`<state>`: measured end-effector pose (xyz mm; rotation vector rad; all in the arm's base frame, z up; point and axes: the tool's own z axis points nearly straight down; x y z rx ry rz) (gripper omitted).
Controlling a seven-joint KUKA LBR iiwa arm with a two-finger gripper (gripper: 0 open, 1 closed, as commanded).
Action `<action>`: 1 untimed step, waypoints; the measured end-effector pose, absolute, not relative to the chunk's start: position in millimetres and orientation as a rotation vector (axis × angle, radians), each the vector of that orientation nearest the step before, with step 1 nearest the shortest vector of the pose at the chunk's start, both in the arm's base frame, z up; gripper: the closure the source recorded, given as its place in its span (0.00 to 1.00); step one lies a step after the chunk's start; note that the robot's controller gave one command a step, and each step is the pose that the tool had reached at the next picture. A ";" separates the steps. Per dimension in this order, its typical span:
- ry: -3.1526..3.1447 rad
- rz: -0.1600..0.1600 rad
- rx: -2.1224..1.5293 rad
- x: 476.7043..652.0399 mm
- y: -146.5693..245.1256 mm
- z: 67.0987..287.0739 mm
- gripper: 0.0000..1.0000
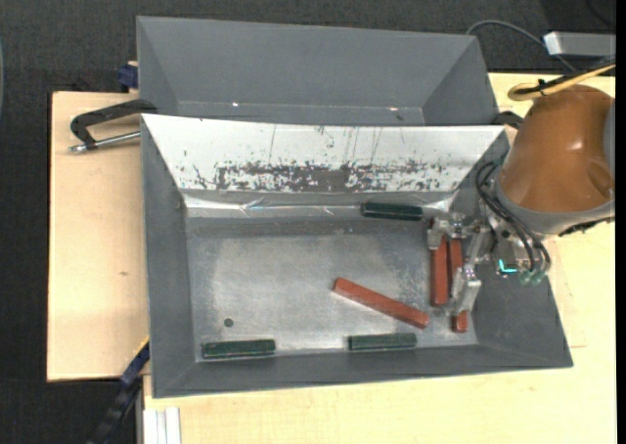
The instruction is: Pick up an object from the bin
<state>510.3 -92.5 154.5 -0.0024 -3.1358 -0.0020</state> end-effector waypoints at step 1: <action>-3.142 0.000 0.000 511.6 -92.0 158.5 0.00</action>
Offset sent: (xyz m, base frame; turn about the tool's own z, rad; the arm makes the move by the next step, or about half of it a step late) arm 0.0090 0.0567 -0.0845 0.0313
